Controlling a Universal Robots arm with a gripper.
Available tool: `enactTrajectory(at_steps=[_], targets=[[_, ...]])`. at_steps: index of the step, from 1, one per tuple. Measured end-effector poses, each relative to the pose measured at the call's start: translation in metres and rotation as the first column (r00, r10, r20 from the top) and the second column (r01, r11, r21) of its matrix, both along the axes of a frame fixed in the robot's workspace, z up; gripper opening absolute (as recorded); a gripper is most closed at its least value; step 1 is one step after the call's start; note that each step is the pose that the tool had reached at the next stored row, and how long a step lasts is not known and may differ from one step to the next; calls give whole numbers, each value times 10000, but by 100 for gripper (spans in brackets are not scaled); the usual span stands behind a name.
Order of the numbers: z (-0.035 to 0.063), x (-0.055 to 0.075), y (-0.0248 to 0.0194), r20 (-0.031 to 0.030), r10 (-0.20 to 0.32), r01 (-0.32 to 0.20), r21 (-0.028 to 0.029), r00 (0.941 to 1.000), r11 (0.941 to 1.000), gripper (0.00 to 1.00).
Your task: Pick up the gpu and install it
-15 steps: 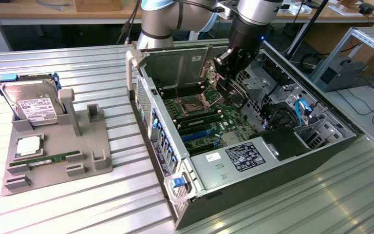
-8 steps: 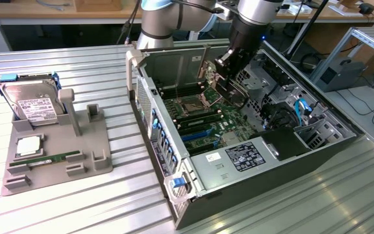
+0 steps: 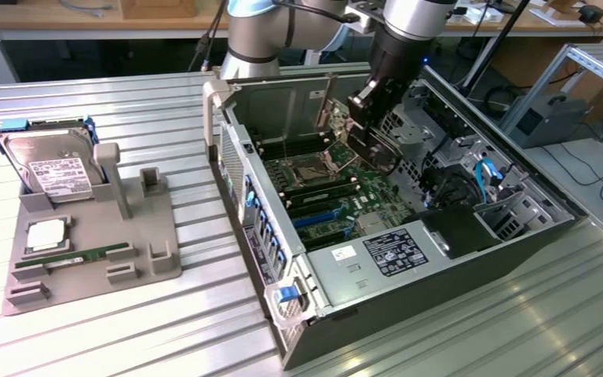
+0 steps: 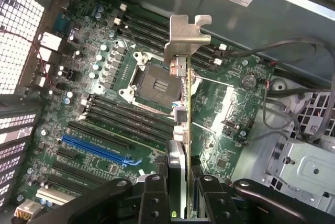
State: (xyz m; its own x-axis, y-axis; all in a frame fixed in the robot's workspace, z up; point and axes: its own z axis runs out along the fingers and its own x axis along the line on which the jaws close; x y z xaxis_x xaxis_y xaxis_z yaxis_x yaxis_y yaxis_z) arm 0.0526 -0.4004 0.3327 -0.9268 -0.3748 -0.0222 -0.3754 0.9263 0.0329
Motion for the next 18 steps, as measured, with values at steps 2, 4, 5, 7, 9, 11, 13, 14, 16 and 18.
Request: enactTrajectory(at_steps=[2,4,5,7,9,11,13,14,16,18], targets=[[-1,0,0,0,201,-201,0,9998,9998,27],[-1,0,0,0,283,-283,0,9996,9996,27],[-1,0,0,0,379,-379,0,9993,9993,27],[-2,0,0,0,507,-507,0,9987,9987,27],[-2,0,0,0,622,-622,0,9981,9981,27],[-3,0,0,0,724,-724,0,9974,9974,27],[-3,0,0,0,821,-821,0,9966,9966,27],[-3,0,0,0,869,-869,0,9962,9962,27],[-4,0,0,0,977,-977,0,9952,9952,27],[-4,0,0,0,1066,-1066,0,9943,9943,27]])
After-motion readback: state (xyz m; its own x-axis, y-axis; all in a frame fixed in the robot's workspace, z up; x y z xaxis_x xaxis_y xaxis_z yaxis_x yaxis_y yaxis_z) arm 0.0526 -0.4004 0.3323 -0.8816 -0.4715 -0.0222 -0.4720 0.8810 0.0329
